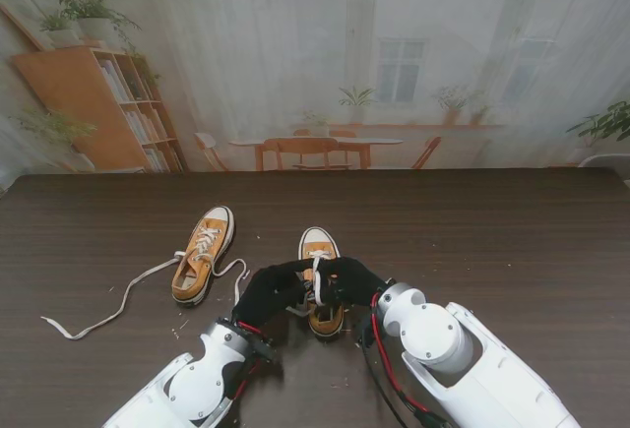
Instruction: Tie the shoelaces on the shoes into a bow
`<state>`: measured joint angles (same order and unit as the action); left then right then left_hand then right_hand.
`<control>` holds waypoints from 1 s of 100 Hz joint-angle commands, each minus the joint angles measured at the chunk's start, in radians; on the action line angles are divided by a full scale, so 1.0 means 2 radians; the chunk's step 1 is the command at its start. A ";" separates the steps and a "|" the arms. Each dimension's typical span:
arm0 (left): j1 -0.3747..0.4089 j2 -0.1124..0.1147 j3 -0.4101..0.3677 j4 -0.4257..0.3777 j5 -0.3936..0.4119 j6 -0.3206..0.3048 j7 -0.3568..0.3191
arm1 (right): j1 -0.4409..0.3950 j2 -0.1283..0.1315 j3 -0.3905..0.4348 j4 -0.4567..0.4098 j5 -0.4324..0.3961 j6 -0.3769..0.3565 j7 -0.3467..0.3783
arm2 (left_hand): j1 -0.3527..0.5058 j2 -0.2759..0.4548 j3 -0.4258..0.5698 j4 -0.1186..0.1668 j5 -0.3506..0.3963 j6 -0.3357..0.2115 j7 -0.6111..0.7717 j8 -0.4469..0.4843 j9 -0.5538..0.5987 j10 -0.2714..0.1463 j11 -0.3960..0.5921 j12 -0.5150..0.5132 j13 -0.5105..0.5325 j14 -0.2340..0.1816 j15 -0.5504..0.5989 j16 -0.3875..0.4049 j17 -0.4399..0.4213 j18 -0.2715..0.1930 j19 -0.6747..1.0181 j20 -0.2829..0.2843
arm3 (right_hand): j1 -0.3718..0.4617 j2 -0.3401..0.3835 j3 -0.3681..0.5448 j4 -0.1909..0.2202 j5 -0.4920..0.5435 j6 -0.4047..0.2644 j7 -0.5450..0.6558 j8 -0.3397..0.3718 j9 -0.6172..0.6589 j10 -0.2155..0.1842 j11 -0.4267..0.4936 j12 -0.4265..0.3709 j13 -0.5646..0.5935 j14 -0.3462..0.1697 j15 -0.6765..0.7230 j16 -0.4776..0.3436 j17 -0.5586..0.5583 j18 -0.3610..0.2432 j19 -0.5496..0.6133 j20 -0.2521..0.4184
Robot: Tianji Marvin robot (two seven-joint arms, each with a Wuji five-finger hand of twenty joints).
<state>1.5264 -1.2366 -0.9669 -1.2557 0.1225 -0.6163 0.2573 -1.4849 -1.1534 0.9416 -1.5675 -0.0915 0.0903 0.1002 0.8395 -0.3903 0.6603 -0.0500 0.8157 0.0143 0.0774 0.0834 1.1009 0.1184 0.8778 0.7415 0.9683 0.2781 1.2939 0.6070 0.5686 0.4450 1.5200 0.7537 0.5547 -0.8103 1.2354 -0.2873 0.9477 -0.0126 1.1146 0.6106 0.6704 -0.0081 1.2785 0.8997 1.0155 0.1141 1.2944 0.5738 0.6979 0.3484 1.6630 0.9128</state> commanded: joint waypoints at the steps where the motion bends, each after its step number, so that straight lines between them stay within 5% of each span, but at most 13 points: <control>1: -0.001 0.004 0.001 -0.005 0.005 0.004 -0.014 | 0.001 0.002 -0.001 0.000 0.000 -0.001 0.009 | 0.019 -0.021 -0.001 -0.013 0.044 -0.055 0.042 0.025 0.014 0.004 0.011 0.010 -0.006 -0.001 0.000 0.019 -0.005 0.021 -0.001 0.009 | 0.008 0.012 -0.003 0.004 -0.003 -0.038 -0.002 0.010 -0.003 0.002 -0.003 0.002 -0.001 0.003 -0.002 0.009 -0.001 -0.004 0.014 0.001; 11: -0.002 0.005 0.001 -0.005 0.017 0.010 -0.011 | 0.002 0.001 -0.001 0.001 0.001 -0.002 0.009 | 0.039 -0.044 -0.013 -0.020 0.052 -0.052 0.096 0.054 0.020 0.011 0.009 0.008 -0.003 0.001 0.000 0.019 -0.004 0.023 -0.001 0.011 | 0.009 0.012 -0.003 0.004 -0.003 -0.038 -0.003 0.010 -0.002 0.002 -0.003 0.002 -0.002 0.002 -0.001 0.010 -0.001 -0.005 0.015 0.001; 36: -0.001 0.006 0.001 -0.010 0.065 0.038 0.016 | 0.002 0.001 -0.001 0.002 0.001 -0.006 0.009 | 0.070 -0.075 -0.046 -0.015 -0.005 -0.067 0.415 0.123 0.026 0.018 0.006 0.021 0.001 0.002 -0.001 0.019 0.000 0.018 0.003 0.011 | 0.008 0.013 -0.004 0.004 -0.003 -0.038 -0.003 0.011 -0.002 0.003 -0.003 0.002 -0.002 0.002 -0.001 0.010 -0.001 -0.005 0.015 0.002; 80: -0.002 0.007 0.001 -0.014 0.086 0.054 0.025 | -0.001 -0.006 0.004 0.002 -0.001 -0.015 -0.023 | 0.060 -0.068 -0.035 -0.016 -0.033 -0.073 0.467 0.166 0.019 0.002 0.019 0.023 0.002 -0.008 0.003 0.018 0.004 0.018 0.007 0.010 | 0.007 0.012 -0.003 0.003 -0.002 -0.040 -0.003 0.011 -0.002 0.001 -0.002 0.002 0.000 0.002 -0.001 0.010 0.001 -0.004 0.015 0.002; 100: 0.001 0.009 -0.002 -0.017 0.090 0.056 0.021 | -0.001 -0.008 0.005 0.003 0.001 -0.015 -0.028 | 0.055 -0.064 -0.022 -0.016 -0.048 -0.052 0.471 0.185 0.013 -0.006 0.028 0.025 0.002 -0.012 0.003 0.017 0.004 0.019 0.007 0.010 | 0.006 0.013 -0.002 0.002 -0.002 -0.040 -0.003 0.011 -0.002 0.001 -0.002 0.001 0.001 0.002 -0.001 0.010 0.002 -0.003 0.016 0.002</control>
<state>1.5131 -1.2225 -0.9734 -1.2911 0.2843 -0.5141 0.3163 -1.4957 -1.1644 0.9439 -1.5469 -0.0934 0.0682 0.0383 0.9508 -0.5102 0.5970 -0.0858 0.6701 -0.1488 0.8292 0.3513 1.1308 0.1425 0.9035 0.7672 0.9683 0.2778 1.2939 0.6073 0.5683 0.4452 1.5167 0.7555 0.5552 -0.8005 1.2354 -0.2873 0.9614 0.0131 1.1029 0.6113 0.6704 -0.0018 1.2785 0.8997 1.0155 0.1128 1.2944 0.5738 0.6978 0.3484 1.6630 0.9128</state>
